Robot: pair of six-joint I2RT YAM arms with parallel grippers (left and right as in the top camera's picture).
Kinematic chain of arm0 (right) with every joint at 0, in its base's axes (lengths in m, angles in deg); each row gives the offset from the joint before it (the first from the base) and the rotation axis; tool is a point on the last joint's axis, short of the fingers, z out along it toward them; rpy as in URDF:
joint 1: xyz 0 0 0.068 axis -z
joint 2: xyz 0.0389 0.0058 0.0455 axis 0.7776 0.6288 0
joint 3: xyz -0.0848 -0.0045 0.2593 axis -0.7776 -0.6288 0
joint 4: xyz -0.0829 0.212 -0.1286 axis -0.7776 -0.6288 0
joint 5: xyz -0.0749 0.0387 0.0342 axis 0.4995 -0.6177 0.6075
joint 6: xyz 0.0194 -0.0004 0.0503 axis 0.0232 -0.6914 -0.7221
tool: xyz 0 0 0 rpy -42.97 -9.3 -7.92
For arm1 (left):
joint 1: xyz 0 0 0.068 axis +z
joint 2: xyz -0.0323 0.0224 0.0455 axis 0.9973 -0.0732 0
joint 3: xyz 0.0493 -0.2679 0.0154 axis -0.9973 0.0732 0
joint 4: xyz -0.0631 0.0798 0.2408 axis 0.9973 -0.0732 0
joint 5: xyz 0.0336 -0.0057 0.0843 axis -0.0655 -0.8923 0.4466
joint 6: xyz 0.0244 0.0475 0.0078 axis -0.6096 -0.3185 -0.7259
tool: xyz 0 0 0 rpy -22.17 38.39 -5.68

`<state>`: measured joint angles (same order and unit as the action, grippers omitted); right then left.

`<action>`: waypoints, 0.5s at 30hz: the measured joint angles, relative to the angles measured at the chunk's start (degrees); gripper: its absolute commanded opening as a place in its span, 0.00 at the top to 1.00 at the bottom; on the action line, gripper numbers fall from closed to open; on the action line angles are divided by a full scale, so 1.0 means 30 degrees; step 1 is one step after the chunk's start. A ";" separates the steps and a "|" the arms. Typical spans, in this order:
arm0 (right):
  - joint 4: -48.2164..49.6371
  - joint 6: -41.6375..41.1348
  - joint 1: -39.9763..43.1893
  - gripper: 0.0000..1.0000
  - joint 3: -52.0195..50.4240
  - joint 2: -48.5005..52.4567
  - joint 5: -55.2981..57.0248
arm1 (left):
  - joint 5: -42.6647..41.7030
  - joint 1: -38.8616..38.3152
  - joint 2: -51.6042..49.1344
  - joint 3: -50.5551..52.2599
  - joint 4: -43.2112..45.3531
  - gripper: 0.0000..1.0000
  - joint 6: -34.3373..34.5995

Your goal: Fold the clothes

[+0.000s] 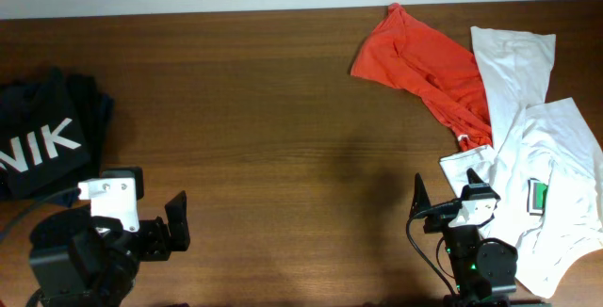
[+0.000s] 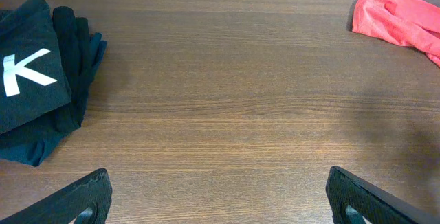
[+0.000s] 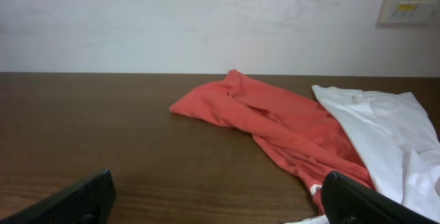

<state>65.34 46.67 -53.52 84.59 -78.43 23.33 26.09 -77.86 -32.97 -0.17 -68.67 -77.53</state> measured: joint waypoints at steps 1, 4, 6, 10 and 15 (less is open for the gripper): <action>0.0000 -0.0007 0.0000 0.01 0.0000 0.0000 0.0007 | 0.0000 -0.0007 0.0000 0.0000 0.0000 0.01 0.0000; 0.0000 0.0000 0.0000 0.01 0.0000 0.0000 0.0007 | 0.0000 0.0000 0.0000 0.0000 0.0000 0.01 0.0000; 0.0000 0.0007 0.0000 0.01 0.0000 0.0000 0.0007 | 0.0000 0.0000 0.0000 -0.0007 -0.0007 0.01 0.0000; 0.0000 0.0015 0.0000 0.01 0.0000 0.0000 0.0007 | 0.0000 0.0000 0.0000 0.0000 -0.0007 0.01 0.0000; 0.0000 0.0007 0.0000 0.01 0.0000 0.0000 0.0007 | 0.0124 -0.0007 0.0605 0.0036 -0.0874 0.01 0.0000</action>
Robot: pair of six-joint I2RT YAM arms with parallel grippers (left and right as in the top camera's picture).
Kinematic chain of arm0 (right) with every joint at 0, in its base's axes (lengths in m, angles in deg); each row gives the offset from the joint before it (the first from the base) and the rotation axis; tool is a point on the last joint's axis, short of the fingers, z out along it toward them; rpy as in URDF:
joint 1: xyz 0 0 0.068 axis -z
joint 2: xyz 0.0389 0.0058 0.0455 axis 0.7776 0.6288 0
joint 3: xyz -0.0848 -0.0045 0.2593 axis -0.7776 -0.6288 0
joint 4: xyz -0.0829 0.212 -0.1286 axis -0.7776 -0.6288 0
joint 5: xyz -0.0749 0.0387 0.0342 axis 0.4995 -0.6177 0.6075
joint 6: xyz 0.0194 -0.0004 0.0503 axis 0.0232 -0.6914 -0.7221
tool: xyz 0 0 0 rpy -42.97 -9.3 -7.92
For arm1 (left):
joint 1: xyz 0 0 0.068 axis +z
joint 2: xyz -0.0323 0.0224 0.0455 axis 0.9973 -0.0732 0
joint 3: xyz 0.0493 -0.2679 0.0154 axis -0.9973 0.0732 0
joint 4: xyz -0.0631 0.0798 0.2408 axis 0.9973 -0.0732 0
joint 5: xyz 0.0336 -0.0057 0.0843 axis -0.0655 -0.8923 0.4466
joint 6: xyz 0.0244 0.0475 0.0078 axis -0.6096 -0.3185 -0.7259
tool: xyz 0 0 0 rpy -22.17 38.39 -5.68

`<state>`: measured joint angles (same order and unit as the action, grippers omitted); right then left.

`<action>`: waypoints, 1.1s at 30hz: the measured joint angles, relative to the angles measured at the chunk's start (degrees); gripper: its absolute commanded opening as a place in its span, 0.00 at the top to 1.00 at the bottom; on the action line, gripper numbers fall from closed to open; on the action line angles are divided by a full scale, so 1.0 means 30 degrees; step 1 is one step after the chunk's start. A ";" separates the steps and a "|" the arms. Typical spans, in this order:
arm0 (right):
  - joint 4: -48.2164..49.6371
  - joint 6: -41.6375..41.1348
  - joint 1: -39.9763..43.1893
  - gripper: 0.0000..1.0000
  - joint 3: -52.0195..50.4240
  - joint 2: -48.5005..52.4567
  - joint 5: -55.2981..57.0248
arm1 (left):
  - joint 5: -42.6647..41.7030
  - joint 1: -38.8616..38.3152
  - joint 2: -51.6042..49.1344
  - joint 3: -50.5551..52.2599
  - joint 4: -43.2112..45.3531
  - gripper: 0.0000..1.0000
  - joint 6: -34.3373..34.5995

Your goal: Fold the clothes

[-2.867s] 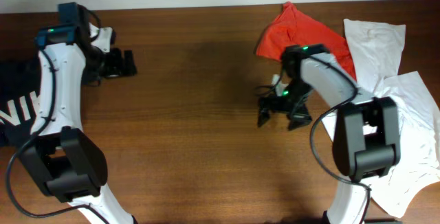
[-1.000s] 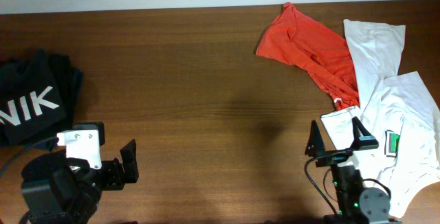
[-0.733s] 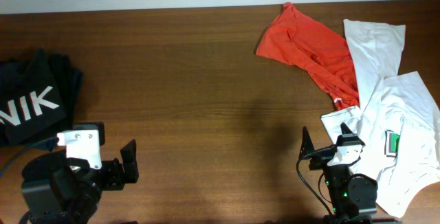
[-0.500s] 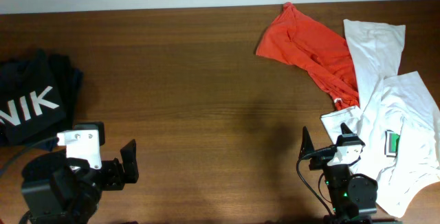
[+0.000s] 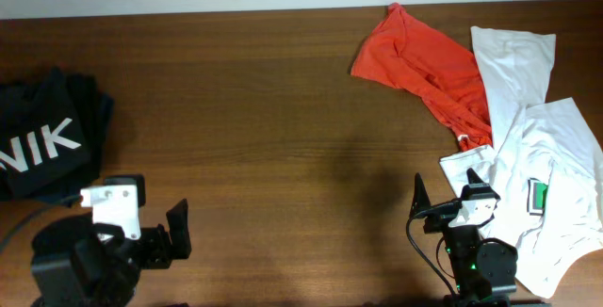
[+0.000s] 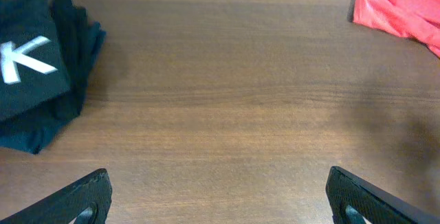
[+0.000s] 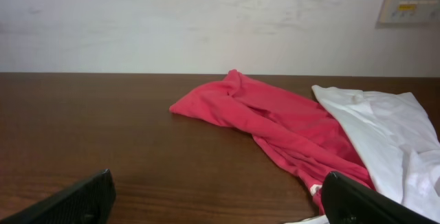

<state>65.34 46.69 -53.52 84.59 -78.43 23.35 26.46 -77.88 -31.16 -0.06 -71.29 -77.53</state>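
Observation:
A crumpled red shirt (image 5: 424, 62) lies at the far right of the table, also in the right wrist view (image 7: 275, 124) and at the corner of the left wrist view (image 6: 399, 11). White garments (image 5: 532, 156) lie spread beside it, one with a green tag. A folded dark garment with white letters (image 5: 42, 142) rests at the left edge (image 6: 31, 73). My left gripper (image 6: 218, 200) stands open over bare wood near the front left. My right gripper (image 7: 218, 200) is open near the front right, just left of the white clothes.
The wooden table (image 5: 264, 137) stretches between the dark pile and the red shirt. A white wall (image 7: 206, 18) with a panel stands behind the table's far edge.
My left arm has drawn back slightly toward the front edge; the dark garment sits a little higher in its wrist view. The right arm and the clothes have not moved.

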 measured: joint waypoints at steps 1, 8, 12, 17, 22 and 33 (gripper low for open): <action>0.0007 0.0000 0.0000 0.02 0.0000 0.0000 0.0000 | 0.0240 0.0007 0.0525 0.0262 0.0175 0.01 -0.0007; -0.0015 0.0000 0.0015 0.01 0.0000 -0.0007 0.0000 | 0.1923 -0.1428 0.8262 1.1351 0.9632 0.01 -0.0007; 0.0007 0.0007 0.0015 0.01 0.0000 -0.0022 0.0000 | 0.2353 -0.1770 1.1052 1.6990 1.6721 0.01 -0.0015; 0.0000 0.0007 0.0015 0.01 0.0000 -0.0022 0.0000 | 0.2827 -0.2623 1.1220 2.0444 2.0640 0.01 0.0007; -0.0007 0.0007 0.0015 0.01 0.0000 -0.0015 0.0000 | 0.2834 -0.2623 1.1256 2.0444 2.0648 0.01 0.0007; -0.0007 0.0000 0.0015 0.01 0.0000 -0.0015 0.0000 | 0.2834 -0.2623 1.1256 2.0444 2.0648 0.01 0.0007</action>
